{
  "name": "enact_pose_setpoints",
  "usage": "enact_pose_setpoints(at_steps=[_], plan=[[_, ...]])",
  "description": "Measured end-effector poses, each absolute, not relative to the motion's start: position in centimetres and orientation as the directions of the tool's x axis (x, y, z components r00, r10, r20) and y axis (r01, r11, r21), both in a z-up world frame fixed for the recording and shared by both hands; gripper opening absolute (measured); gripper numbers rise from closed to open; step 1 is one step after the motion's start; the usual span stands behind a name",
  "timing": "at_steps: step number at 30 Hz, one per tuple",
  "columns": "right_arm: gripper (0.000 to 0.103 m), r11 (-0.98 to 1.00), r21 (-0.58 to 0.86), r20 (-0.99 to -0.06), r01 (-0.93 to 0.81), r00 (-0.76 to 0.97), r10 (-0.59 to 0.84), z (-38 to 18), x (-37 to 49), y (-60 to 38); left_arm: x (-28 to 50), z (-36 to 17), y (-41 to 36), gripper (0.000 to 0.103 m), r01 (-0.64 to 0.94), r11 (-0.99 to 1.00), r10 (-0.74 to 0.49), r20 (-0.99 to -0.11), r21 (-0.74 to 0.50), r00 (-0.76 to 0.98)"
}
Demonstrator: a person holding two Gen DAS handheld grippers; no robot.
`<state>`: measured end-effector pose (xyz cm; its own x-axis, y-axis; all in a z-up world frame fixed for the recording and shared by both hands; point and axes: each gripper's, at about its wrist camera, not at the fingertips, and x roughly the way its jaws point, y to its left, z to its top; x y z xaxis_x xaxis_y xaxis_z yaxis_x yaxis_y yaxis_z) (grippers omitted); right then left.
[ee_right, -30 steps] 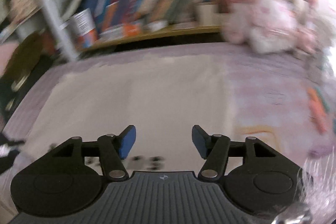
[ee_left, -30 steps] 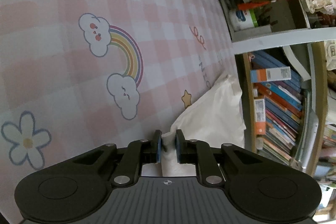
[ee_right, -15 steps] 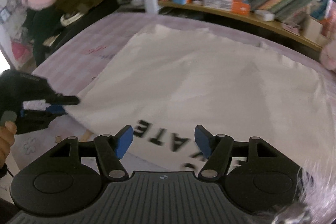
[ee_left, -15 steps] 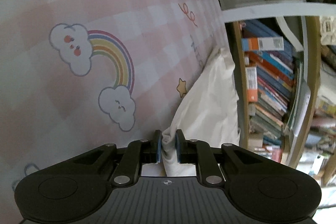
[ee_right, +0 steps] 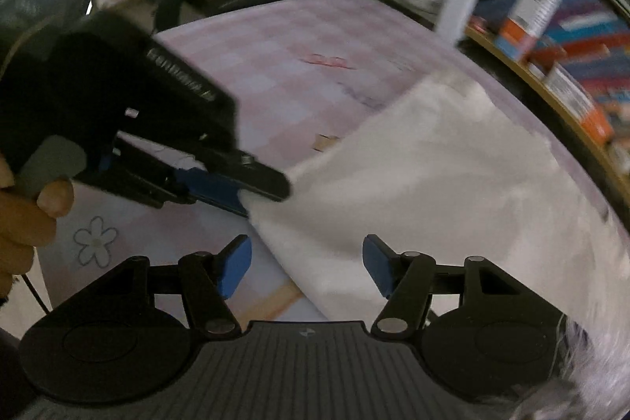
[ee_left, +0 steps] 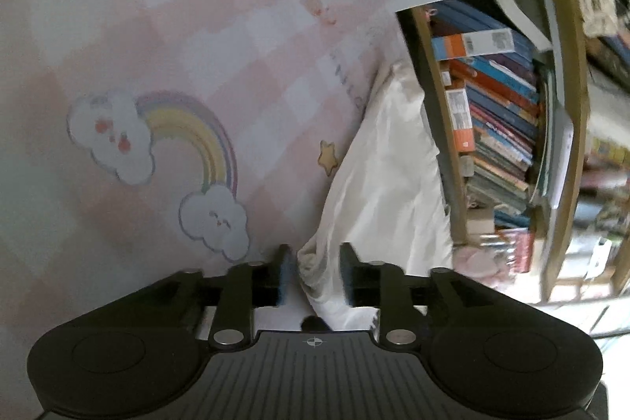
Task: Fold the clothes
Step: 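Hold the shirt corner with the left gripper while the right gripper approaches it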
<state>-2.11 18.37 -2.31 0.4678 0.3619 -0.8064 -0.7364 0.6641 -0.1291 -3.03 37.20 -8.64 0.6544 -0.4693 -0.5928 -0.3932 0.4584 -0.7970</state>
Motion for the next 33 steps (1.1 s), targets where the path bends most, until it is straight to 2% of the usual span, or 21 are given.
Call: enact_pose_setpoints(at_steps=[1,2,3,11,14,16,18,23,27,33], plan=[[0.061,0.644,-0.142,-0.809,-0.752,0.463,0.362,-2.4,-2.1,19.1,-3.2,-8.0,37.3,0.052,-0.384,0.486,-0.448,-0.601,-0.785,0.662],[0.061,0.636,-0.148,-0.810,-0.758,0.462,0.361,-2.5,-2.1,19.4,-3.4,-7.4,37.5,0.066,-0.377,0.514,-0.420,-0.609,-0.771,0.673],[0.061,0.633,-0.151,-0.810,-0.759,0.462,0.361,-2.6,-2.1,19.6,-3.6,-6.8,37.6,0.070,-0.373,0.541,-0.390,-0.618,-0.754,0.683],[0.059,0.611,-0.172,-0.811,-0.773,0.463,0.358,-3.0,-1.8,20.6,-3.6,-6.0,38.6,0.070,-0.364,0.561,-0.366,-0.616,-0.744,0.697],[0.048,0.602,-0.180,-0.811,-0.778,0.464,0.356,-3.1,-1.7,21.0,-3.4,-6.7,38.8,0.070,-0.379,0.524,-0.391,-0.611,-0.762,0.688],[0.023,0.596,-0.185,-0.811,-0.781,0.464,0.355,-3.3,-1.7,21.2,-3.1,-7.1,38.8,0.070,-0.376,0.493,-0.422,-0.594,-0.785,0.685],[0.013,0.604,-0.175,-0.810,-0.778,0.462,0.361,-3.1,-1.5,21.2,-2.8,-7.5,38.7,0.070,-0.371,0.453,-0.461,-0.569,-0.811,0.681],[0.012,0.673,-0.090,-0.786,-0.734,0.467,0.405,-0.9,-1.0,19.5,-1.3,-8.9,37.8,0.080,-0.361,0.325,-0.560,-0.486,-0.874,0.671],[0.012,0.710,-0.046,-0.777,-0.703,0.471,0.417,0.1,-0.6,18.7,-0.2,-9.5,36.5,0.080,-0.358,0.288,-0.605,-0.458,-0.888,0.651],[0.012,0.725,-0.034,-0.771,-0.688,0.480,0.419,0.6,-0.5,18.4,0.3,-9.8,36.1,0.080,-0.361,0.281,-0.599,-0.456,-0.889,0.658]])
